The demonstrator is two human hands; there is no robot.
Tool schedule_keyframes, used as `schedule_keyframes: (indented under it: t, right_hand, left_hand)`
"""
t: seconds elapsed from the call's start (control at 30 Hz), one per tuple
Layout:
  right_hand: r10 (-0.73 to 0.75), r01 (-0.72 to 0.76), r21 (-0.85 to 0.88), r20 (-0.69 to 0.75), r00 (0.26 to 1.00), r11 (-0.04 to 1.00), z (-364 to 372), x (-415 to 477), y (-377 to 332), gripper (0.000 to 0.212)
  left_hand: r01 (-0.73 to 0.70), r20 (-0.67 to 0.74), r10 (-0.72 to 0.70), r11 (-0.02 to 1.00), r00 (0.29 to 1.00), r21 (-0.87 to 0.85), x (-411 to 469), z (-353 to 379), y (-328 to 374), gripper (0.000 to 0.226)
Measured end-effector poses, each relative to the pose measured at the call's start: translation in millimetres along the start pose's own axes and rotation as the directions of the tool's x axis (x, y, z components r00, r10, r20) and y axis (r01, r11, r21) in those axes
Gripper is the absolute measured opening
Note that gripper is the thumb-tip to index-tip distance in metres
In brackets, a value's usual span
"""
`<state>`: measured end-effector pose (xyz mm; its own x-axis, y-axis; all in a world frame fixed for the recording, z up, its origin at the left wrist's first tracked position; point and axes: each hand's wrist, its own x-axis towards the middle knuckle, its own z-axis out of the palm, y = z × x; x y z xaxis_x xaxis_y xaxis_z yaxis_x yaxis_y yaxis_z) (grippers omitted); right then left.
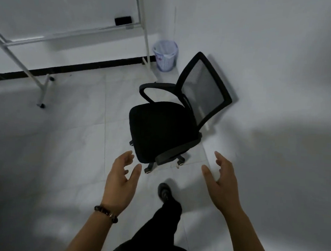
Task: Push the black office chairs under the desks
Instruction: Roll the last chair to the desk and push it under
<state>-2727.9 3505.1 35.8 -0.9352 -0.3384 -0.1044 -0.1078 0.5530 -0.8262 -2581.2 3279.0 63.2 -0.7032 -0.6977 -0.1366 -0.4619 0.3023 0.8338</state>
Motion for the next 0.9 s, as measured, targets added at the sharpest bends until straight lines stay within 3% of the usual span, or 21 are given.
schedule_keyframes:
  t: [0.27, 0.43, 0.63, 0.77, 0.9]
  right_hand:
    - [0.024, -0.004, -0.169, 0.119, 0.993, 0.986, -38.1, 151.1, 27.8, 0.058]
    - [-0.067, 0.073, -0.134, 0.05, 0.997, 0.988, -67.0, 280.0, -12.0, 0.052]
    - [-0.109, 0.126, -0.131, 0.125, 0.986, 0.983, -56.3, 432.3, -36.0, 0.053]
    - [0.019, 0.025, -0.197, 0.22, 0.975, 0.98, -16.3, 545.6, -24.3, 0.062]
    - [0.099, -0.018, -0.244, 0.323, 0.941, 0.97, 41.5, 610.5, -2.4, 0.072]
  left_hand:
    - [0.088, 0.054, -0.086, 0.995, 0.995, -0.039, 121.1, 95.7, 34.1, 0.045]
    - [0.017, 0.098, -0.011, 0.998, 0.995, -0.056, 212.1, 127.4, 102.5, 0.048]
    - [-0.002, 0.127, 0.003, 1.0, 0.992, -0.011, 300.7, 169.7, 132.8, 0.049]
    - [0.178, 0.144, -0.173, 0.984, 0.974, -0.023, 343.1, 220.4, 123.2, 0.047]
    - [0.401, 0.231, -0.37, 0.91, 0.9, -0.105, 372.2, 275.5, 111.4, 0.04]
